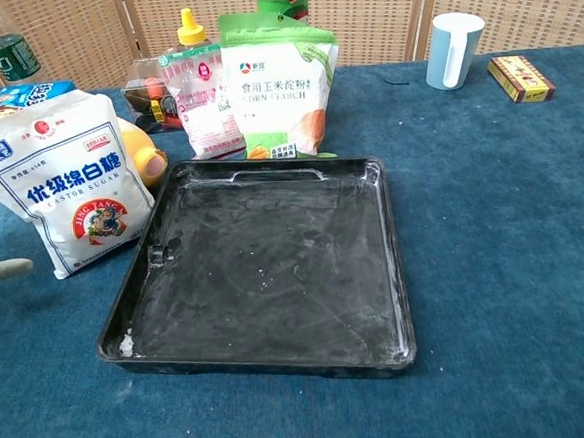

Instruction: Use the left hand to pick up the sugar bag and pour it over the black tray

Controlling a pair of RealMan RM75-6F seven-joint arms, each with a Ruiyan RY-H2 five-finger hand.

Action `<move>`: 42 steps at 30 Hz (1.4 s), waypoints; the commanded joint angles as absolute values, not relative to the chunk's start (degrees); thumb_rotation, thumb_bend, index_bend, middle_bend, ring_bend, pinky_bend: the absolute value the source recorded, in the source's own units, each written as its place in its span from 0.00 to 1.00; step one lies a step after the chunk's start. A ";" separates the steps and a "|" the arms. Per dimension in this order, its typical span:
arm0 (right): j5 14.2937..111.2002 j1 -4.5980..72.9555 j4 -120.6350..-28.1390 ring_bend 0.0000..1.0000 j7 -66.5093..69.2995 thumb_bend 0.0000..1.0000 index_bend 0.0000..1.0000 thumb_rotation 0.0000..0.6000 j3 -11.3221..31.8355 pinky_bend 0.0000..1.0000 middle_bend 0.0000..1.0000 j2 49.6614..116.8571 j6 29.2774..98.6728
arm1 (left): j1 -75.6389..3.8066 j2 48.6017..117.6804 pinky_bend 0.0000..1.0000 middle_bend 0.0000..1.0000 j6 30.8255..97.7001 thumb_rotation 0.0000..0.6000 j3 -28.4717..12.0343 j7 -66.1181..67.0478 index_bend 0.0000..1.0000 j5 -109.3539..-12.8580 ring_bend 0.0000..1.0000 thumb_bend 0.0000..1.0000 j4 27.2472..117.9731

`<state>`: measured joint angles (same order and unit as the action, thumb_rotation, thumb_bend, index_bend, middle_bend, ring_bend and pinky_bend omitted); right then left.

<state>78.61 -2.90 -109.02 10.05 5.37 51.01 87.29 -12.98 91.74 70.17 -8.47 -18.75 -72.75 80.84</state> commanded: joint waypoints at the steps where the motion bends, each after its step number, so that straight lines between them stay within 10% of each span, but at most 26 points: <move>1: 78.62 -2.91 -108.94 0.01 10.36 0.00 0.00 1.00 5.39 0.00 0.00 50.85 87.22 | -13.80 92.88 0.02 0.00 69.22 1.00 -9.31 -17.62 0.09 -71.55 0.00 0.08 81.20; 33: 79.08 -2.63 -109.01 0.01 12.21 0.00 0.00 1.00 4.93 0.00 0.00 50.15 85.77 | -16.91 100.55 0.23 0.09 67.84 1.00 -11.55 -11.31 0.19 -68.05 0.10 0.49 78.26; 42: 79.33 -2.55 -108.94 0.01 13.21 0.00 0.00 1.00 4.78 0.00 0.00 49.79 85.38 | -16.75 102.69 0.44 0.33 70.81 1.00 -11.83 -9.64 0.39 -68.86 0.35 0.56 77.25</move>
<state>79.31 -2.56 -108.95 13.15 4.79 49.82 85.39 -16.91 102.40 70.34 -11.92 -9.81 -68.50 77.45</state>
